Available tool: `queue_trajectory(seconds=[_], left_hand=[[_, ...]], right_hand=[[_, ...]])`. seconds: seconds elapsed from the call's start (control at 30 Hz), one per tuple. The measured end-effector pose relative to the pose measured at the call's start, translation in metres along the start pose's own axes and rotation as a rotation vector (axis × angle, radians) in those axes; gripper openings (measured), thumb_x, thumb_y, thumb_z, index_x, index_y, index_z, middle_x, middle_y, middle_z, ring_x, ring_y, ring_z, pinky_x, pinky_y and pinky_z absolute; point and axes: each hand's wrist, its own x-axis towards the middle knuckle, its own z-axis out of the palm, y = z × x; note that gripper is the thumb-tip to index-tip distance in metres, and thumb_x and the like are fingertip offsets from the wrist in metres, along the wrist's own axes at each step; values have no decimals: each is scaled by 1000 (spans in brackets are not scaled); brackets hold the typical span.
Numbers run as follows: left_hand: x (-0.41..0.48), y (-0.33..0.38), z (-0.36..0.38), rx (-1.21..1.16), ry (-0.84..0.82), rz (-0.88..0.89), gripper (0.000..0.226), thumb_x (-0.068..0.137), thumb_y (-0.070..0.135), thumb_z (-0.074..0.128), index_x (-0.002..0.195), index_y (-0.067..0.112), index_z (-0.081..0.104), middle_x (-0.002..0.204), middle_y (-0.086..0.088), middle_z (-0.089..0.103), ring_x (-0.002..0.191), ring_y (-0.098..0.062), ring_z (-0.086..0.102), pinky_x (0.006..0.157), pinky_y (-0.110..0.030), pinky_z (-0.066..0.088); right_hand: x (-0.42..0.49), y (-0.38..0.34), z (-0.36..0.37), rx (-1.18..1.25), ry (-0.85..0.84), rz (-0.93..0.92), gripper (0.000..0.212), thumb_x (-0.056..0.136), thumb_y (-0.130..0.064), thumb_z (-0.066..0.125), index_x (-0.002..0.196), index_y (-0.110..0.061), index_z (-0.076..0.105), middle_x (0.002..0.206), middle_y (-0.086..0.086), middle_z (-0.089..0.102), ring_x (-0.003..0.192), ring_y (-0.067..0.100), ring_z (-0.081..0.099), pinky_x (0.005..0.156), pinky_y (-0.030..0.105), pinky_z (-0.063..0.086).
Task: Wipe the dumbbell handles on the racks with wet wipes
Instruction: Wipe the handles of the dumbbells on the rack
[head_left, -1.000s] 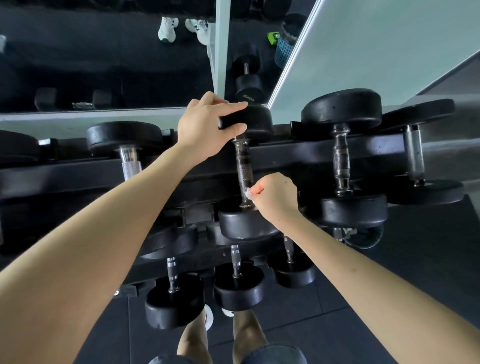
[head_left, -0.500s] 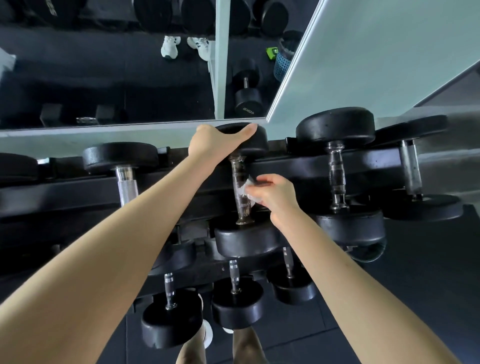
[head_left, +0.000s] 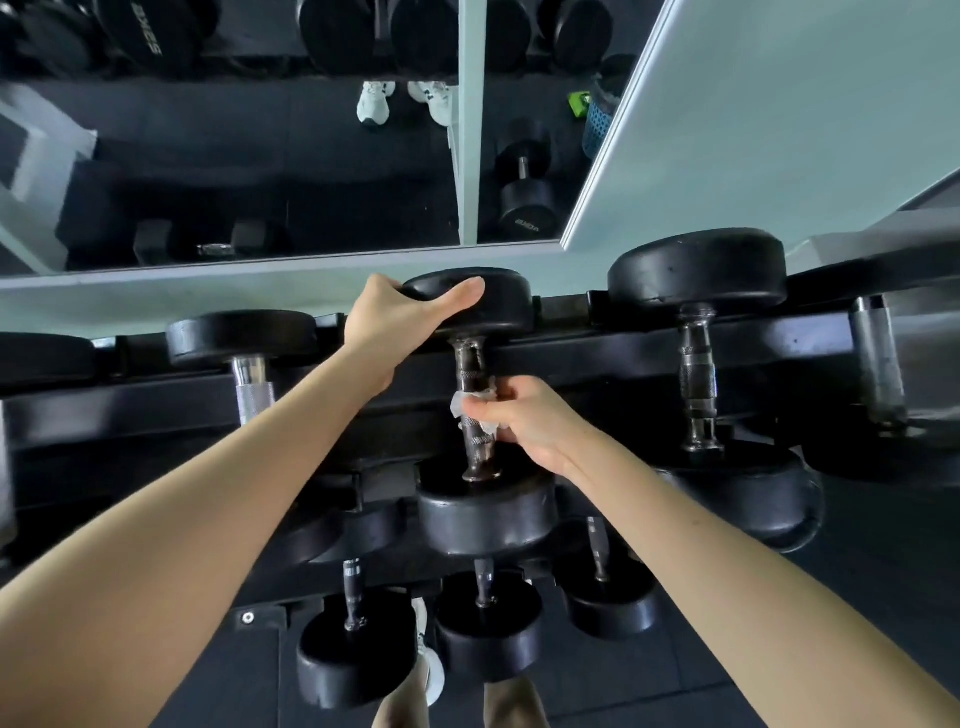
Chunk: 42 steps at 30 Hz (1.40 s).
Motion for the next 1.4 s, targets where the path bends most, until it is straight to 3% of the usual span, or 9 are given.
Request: queue_trajectory(seconds=[0.27,0.43,0.6,0.8,0.93,1.03,1.13,1.27,1.4], left_hand=[[-1,9,17,-50,63,-51,82,47,72,77,95,10,53,82,2,55,75,-13,54,59,-26,43],[6,5,18,-114,-4,-68,68,51,73,75,66,21,34,63,6,34,58,-11,36,54,-23,30],[6,-18,-4,-210,-105,-38,84,56,70,69,116,13,53,109,0,59,95,-12,55,81,-25,43],[4,1,-25,442,34,262,70,73,69,58,89,3,72,82,-15,71,78,-27,66,67,-36,51],[-6,-1,-25,354,50,240,60,75,65,62,100,10,68,90,-4,71,87,-20,64,78,-36,52],[-12,-7,-23,256,64,236,53,76,61,64,101,15,68,94,1,70,88,-14,62,78,-31,51],[-14,-6,-20,241,92,247,51,77,59,65,102,14,68,95,4,69,88,-11,60,67,-20,44],[-19,-9,-14,237,139,343,60,77,55,68,121,16,59,106,5,65,100,-11,58,79,-20,39],[-23,-11,-12,340,144,496,53,80,51,67,126,27,57,122,5,58,90,-9,56,75,-19,36]], right_hand=[[5,8,-3,111,196,65,14,78,-10,73,88,0,71,83,12,67,79,24,58,73,36,49],[-3,-3,-14,26,214,24,5,78,-10,73,76,-6,71,73,6,65,71,18,58,63,25,50],[-1,-2,9,-47,295,-3,8,80,-12,73,73,-7,72,62,-1,66,61,11,55,62,23,49],[1,7,20,-172,455,-77,10,77,-17,75,69,-12,72,78,3,74,81,17,69,81,38,56],[-9,3,18,-266,418,-128,22,78,-10,72,60,-6,60,73,-6,72,73,7,66,70,29,54],[-17,0,19,-322,421,-157,6,84,-5,64,89,-8,64,85,-12,66,76,4,58,65,14,44],[-16,-4,21,-346,496,-171,46,90,-7,56,135,-10,48,122,0,57,92,6,58,72,3,40],[-13,-12,28,-197,612,-205,28,88,-8,60,111,-8,46,82,-7,52,69,7,52,52,9,41],[-19,-1,31,-553,746,-220,15,86,-31,63,90,-17,57,79,-10,57,70,10,54,58,21,38]])
